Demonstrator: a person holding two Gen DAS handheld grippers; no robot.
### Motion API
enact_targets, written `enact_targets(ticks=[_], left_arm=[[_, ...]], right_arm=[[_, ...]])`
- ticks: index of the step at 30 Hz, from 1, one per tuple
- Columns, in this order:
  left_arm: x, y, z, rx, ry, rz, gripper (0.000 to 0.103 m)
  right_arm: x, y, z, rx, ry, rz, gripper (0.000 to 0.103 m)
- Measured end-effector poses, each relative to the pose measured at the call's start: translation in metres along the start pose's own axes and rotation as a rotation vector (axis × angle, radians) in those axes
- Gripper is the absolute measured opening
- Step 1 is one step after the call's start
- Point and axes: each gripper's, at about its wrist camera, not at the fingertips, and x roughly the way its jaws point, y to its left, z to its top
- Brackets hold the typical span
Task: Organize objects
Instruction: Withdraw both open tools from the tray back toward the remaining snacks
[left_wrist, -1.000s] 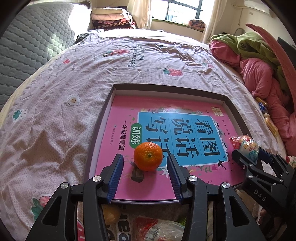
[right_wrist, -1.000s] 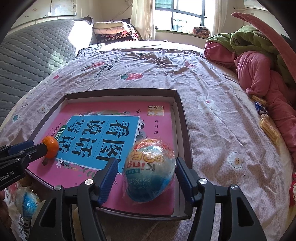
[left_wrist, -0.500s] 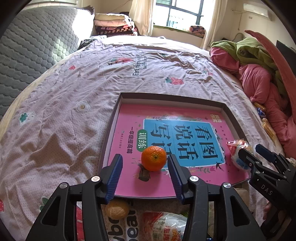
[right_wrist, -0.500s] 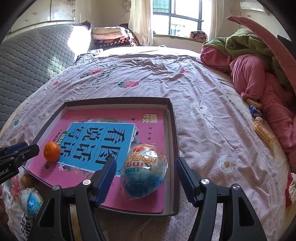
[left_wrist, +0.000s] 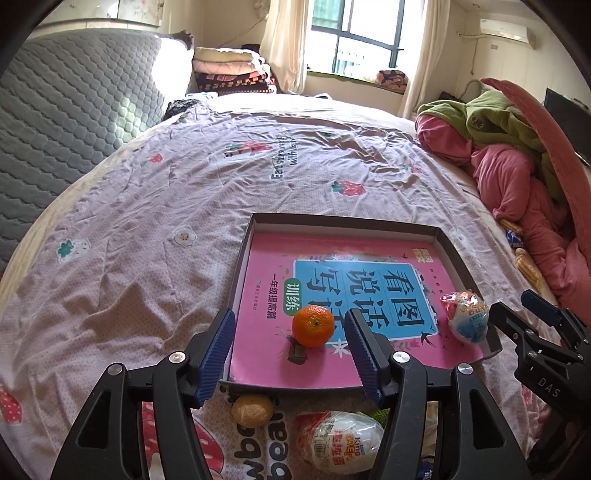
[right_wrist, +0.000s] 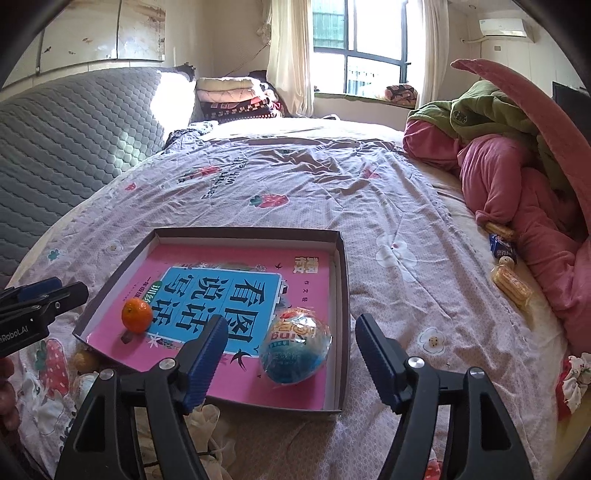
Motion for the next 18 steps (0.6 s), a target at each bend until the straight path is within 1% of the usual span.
enact_targets(ticks=[8, 18], left_arm=[[-0.011, -0.003, -0.003, 0.019, -0.023, 0.009, 0.064], [-0.027, 0.000, -0.009, 0.014, -0.047, 0.012, 0.064]], right_arm=[[-0.017, 0.006, -0.001, -0.018, -0.027, 0.016, 0.071], [-0.035, 0.015, -0.004, -0.041, -0.052, 0.035, 0.071]])
